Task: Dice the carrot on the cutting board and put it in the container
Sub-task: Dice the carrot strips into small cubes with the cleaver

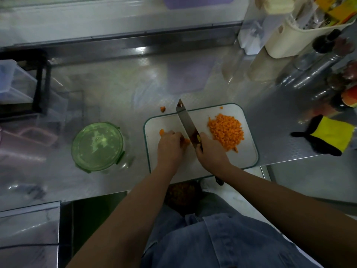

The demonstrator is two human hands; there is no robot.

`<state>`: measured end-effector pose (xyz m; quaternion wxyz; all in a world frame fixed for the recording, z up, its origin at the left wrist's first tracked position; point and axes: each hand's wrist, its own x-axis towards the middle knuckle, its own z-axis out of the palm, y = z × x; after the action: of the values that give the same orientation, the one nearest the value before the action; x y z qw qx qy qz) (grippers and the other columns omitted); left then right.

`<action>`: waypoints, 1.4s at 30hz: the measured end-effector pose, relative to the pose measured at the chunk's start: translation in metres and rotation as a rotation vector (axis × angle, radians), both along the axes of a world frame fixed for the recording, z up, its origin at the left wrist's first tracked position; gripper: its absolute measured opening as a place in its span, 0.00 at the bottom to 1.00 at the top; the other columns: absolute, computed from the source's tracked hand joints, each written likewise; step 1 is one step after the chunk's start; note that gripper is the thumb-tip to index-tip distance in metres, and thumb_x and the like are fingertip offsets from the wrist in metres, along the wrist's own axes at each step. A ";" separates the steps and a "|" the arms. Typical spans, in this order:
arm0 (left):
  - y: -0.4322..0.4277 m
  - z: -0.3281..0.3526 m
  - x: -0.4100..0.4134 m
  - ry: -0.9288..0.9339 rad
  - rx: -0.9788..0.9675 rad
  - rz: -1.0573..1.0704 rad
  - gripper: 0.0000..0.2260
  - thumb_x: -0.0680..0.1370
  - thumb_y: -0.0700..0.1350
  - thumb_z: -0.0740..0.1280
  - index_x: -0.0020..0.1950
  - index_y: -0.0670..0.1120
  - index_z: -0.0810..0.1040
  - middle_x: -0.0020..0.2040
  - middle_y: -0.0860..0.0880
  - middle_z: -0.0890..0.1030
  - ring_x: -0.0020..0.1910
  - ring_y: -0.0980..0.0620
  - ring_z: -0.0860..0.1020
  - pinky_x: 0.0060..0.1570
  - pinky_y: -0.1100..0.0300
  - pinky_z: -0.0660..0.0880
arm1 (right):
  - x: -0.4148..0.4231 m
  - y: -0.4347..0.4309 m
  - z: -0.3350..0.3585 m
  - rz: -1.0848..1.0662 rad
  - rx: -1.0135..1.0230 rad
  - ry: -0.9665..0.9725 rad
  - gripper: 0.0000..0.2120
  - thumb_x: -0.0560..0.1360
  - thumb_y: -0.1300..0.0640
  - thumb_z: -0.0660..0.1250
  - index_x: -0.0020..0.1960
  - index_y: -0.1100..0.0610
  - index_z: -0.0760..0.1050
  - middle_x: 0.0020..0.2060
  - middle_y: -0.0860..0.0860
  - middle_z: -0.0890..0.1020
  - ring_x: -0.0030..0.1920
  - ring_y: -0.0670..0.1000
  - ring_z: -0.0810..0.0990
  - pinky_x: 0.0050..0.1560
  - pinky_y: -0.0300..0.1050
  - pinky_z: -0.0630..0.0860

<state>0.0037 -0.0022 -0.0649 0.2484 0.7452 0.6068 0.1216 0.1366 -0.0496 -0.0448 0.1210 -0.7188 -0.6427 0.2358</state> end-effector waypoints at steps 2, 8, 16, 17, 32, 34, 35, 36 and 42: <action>0.000 -0.001 0.000 -0.018 0.003 0.010 0.07 0.75 0.45 0.70 0.43 0.42 0.82 0.40 0.43 0.78 0.39 0.45 0.76 0.36 0.54 0.70 | -0.003 0.001 -0.003 -0.006 -0.004 0.000 0.12 0.78 0.60 0.58 0.60 0.63 0.68 0.35 0.57 0.76 0.34 0.58 0.75 0.31 0.45 0.62; 0.000 0.000 0.000 -0.060 -0.014 0.037 0.07 0.75 0.46 0.70 0.44 0.42 0.83 0.40 0.43 0.79 0.39 0.45 0.76 0.39 0.52 0.74 | -0.004 0.001 -0.003 -0.056 0.030 0.036 0.12 0.78 0.61 0.59 0.60 0.64 0.68 0.32 0.54 0.74 0.30 0.54 0.71 0.30 0.45 0.60; 0.000 0.000 -0.001 -0.064 -0.038 0.067 0.05 0.74 0.44 0.70 0.42 0.43 0.83 0.39 0.44 0.79 0.38 0.47 0.76 0.38 0.55 0.72 | -0.007 0.000 0.000 0.002 -0.001 -0.032 0.13 0.79 0.59 0.58 0.62 0.62 0.67 0.34 0.54 0.74 0.32 0.54 0.73 0.29 0.45 0.60; 0.000 0.000 -0.001 -0.067 -0.041 0.068 0.05 0.74 0.43 0.70 0.42 0.43 0.83 0.39 0.44 0.79 0.37 0.47 0.76 0.37 0.55 0.71 | -0.008 0.000 -0.001 0.001 -0.006 -0.036 0.13 0.79 0.60 0.58 0.62 0.62 0.67 0.34 0.54 0.75 0.33 0.55 0.74 0.31 0.45 0.62; 0.000 0.000 0.001 -0.094 -0.061 0.105 0.05 0.74 0.44 0.70 0.43 0.44 0.84 0.40 0.45 0.80 0.39 0.47 0.77 0.41 0.53 0.75 | -0.006 0.004 0.001 -0.045 0.030 0.003 0.08 0.79 0.61 0.58 0.55 0.63 0.68 0.31 0.52 0.70 0.29 0.54 0.70 0.30 0.45 0.61; 0.000 0.000 0.004 -0.078 -0.064 0.109 0.04 0.74 0.41 0.69 0.43 0.44 0.84 0.41 0.45 0.80 0.40 0.46 0.77 0.41 0.53 0.75 | -0.005 0.003 0.002 -0.019 0.027 -0.004 0.09 0.78 0.61 0.58 0.56 0.63 0.69 0.31 0.52 0.71 0.30 0.55 0.72 0.30 0.45 0.62; 0.000 0.001 0.006 -0.072 -0.065 0.108 0.04 0.74 0.39 0.68 0.43 0.43 0.84 0.41 0.44 0.80 0.40 0.46 0.77 0.40 0.52 0.74 | -0.005 0.002 0.002 -0.010 0.023 -0.008 0.09 0.78 0.61 0.58 0.57 0.63 0.69 0.32 0.53 0.72 0.31 0.56 0.72 0.30 0.45 0.62; 0.000 0.003 0.009 -0.067 -0.069 0.107 0.05 0.74 0.38 0.68 0.43 0.43 0.83 0.41 0.44 0.80 0.40 0.45 0.77 0.40 0.52 0.74 | -0.005 0.002 0.002 -0.006 0.018 -0.012 0.09 0.78 0.61 0.59 0.56 0.63 0.69 0.33 0.55 0.74 0.32 0.57 0.74 0.31 0.45 0.62; 0.001 0.001 0.014 -0.077 -0.092 0.115 0.06 0.74 0.39 0.67 0.43 0.43 0.84 0.41 0.43 0.81 0.40 0.45 0.78 0.40 0.51 0.75 | -0.005 0.003 0.001 0.012 0.000 -0.043 0.10 0.78 0.60 0.58 0.58 0.62 0.68 0.38 0.59 0.78 0.37 0.59 0.77 0.32 0.46 0.61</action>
<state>0.0175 -0.0015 -0.0636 0.2980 0.6915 0.6438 0.1362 0.1315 -0.0469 -0.0439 0.1055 -0.7199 -0.6494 0.2210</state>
